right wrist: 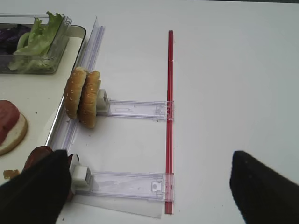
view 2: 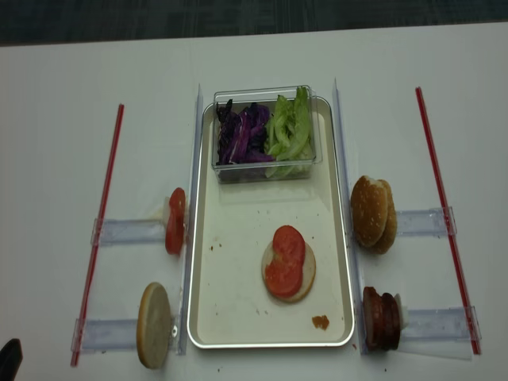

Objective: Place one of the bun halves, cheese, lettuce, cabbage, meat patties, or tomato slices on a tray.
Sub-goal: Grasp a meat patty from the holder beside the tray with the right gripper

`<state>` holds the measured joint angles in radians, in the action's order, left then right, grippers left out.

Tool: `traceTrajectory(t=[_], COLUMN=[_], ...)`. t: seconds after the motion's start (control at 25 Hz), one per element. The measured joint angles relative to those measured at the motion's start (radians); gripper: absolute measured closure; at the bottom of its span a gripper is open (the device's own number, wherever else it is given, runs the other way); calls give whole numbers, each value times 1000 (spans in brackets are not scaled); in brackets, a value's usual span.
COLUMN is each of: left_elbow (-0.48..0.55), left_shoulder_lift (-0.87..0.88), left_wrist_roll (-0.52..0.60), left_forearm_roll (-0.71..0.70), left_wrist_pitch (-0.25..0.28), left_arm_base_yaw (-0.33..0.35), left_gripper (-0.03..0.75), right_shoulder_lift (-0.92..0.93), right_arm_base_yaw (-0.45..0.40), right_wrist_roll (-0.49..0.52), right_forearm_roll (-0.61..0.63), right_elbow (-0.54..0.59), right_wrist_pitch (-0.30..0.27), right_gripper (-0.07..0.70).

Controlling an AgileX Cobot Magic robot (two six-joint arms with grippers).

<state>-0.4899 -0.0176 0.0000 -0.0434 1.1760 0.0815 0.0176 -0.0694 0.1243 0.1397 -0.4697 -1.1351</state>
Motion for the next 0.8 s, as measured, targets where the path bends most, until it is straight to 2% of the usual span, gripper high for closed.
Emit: traceTrajectory(t=[0.48, 0.68, 0.8], left_elbow=[0, 0, 0], left_shoulder_lift=[0, 0, 0], left_wrist_roll=[0, 0, 0], left_forearm_roll=[0, 0, 0], left_wrist_pitch=[0, 0, 0], left_arm_base_yaw=[0, 0, 0], left_gripper=[491, 491, 491], right_shoulder_lift=[0, -53, -129], right_arm_base_yaw=[0, 0, 0], right_wrist_roll=[0, -8, -60], right_forearm_roll=[4, 4, 10], right_elbow=[0, -20, -42], right_wrist_pitch=[-2, -40, -73], right_gripper=[-55, -55, -55])
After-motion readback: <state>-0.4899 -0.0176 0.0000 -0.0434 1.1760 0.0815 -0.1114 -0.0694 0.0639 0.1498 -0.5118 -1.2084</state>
